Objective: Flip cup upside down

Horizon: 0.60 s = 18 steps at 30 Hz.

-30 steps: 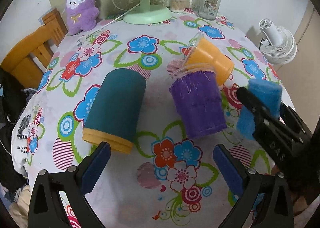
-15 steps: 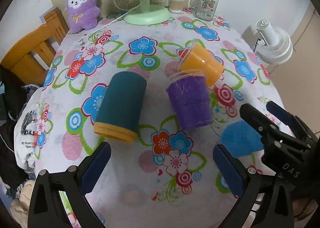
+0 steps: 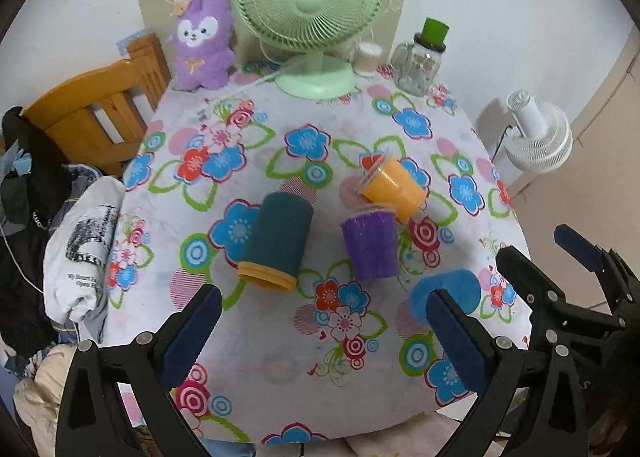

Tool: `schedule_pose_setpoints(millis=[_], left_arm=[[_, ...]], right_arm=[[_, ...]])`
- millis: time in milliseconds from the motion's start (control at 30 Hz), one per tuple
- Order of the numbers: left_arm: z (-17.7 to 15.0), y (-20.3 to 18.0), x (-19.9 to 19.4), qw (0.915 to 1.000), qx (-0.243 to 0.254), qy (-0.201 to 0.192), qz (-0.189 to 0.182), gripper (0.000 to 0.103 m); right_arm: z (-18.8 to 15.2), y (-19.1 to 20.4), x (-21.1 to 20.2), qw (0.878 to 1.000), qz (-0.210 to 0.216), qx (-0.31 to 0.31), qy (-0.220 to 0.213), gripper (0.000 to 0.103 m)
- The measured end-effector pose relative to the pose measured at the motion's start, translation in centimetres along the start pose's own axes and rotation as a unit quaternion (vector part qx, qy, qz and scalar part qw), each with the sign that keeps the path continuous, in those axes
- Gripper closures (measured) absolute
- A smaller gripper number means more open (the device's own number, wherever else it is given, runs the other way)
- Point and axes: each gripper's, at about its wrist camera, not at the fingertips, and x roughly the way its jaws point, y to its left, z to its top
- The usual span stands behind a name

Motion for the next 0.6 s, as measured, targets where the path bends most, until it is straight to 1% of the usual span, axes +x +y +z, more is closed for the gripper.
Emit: schedule_pose_setpoints(millis=[100,233,400,467,600], left_arm=[[0.0,0.5,-0.8,0.9999,-0.009,-0.005,-0.002,0.0],[-0.1,1.0,-2.1,0.9997,-0.018,-0.017,-0.004,0.0],[-0.6,1.3,-3.8,0.9993,-0.02,-0.033,-0.003,0.0],[-0.8,1.4,-4.2,0.9991,-0.022,-0.035,-0.008,0.0],[-1.2,1.2,-4.9,0.9988,-0.015,-0.046,-0.009,0.0]], right_arm=[[0.3,0.6,-0.6,1.0,-0.007,-0.005,0.006,0.01],[0.5,0.8,-1.9,1.0,-0.008,0.003,0.005,0.01],[0.6,1.2,-3.5,1.0,-0.019,0.003,-0.006,0.01],[0.5,1.5,-4.2,1.0,-0.027,0.003,-0.012,0.01],[0.4,1.7,-4.8,0.999,-0.034,0.011,-0.015,0.01]])
